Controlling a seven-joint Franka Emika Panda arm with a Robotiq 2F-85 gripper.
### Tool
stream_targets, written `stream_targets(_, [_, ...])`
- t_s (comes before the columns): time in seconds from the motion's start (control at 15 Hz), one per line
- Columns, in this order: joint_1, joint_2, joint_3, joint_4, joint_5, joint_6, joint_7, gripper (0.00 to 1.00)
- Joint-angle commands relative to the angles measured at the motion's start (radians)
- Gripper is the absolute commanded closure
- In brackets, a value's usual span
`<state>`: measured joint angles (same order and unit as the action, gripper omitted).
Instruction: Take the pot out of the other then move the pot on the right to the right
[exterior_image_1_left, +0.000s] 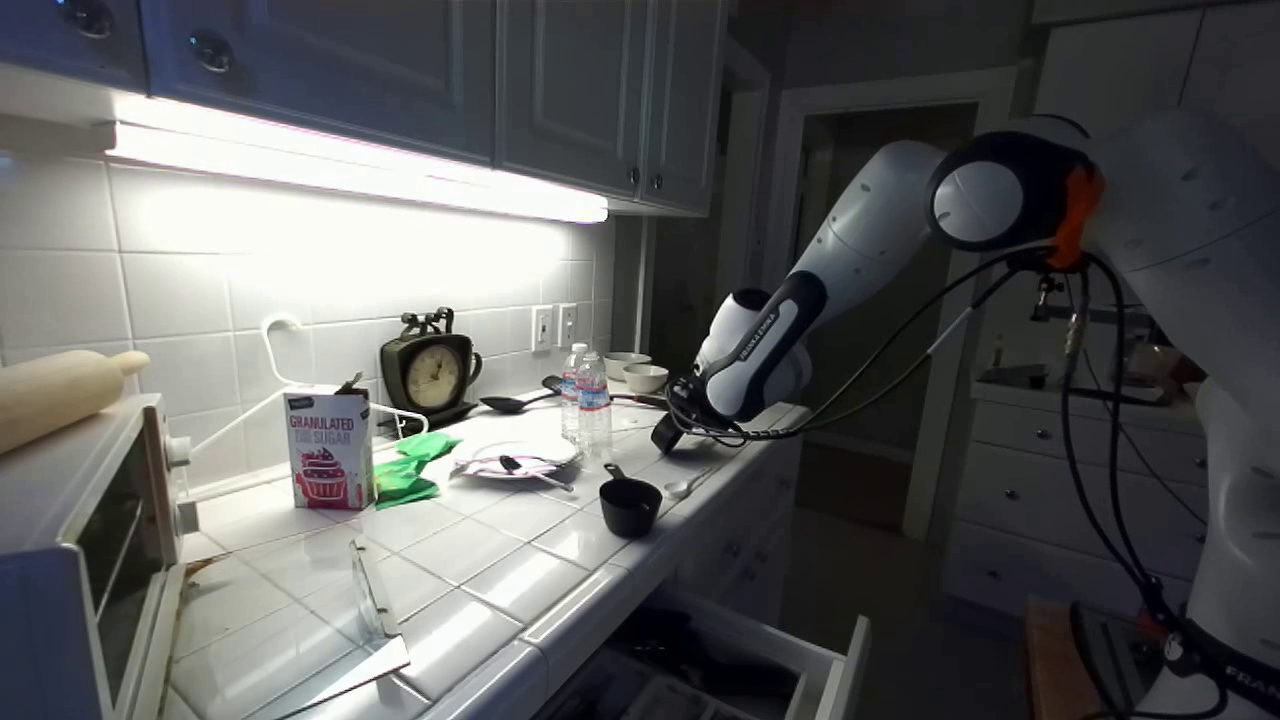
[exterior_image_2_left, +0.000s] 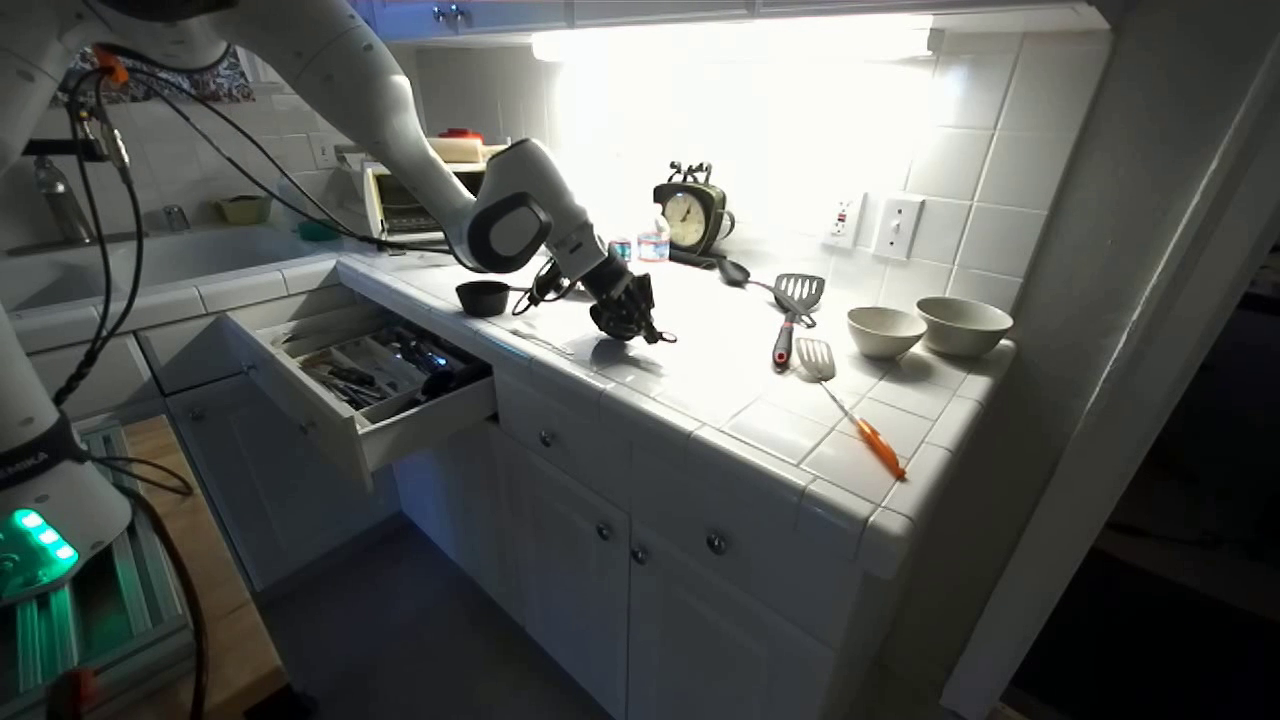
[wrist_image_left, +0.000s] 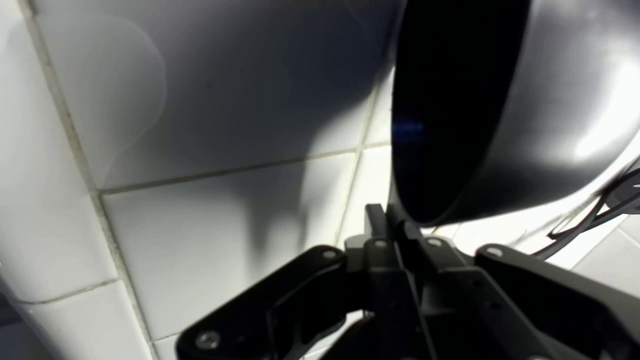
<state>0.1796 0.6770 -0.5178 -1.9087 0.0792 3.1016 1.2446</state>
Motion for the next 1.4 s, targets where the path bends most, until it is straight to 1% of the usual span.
stream_targets(0.0, [0.043,0.016,-0.034,-0.018,0.051,0.027,0.001,0.99])
stream_targets(0.07, [0.046,0.015,-0.038,-0.022,0.019,0.029,0.03,0.99])
stream_targets(0.33, [0.074,0.035,-0.07,-0.019,0.023,0.053,0.049,0.99])
stream_targets(0.87, [0.102,0.082,-0.089,-0.011,0.032,0.14,0.11,0.99])
stream_targets(1.33, [0.119,0.078,-0.107,-0.018,0.017,0.118,0.101,0.99])
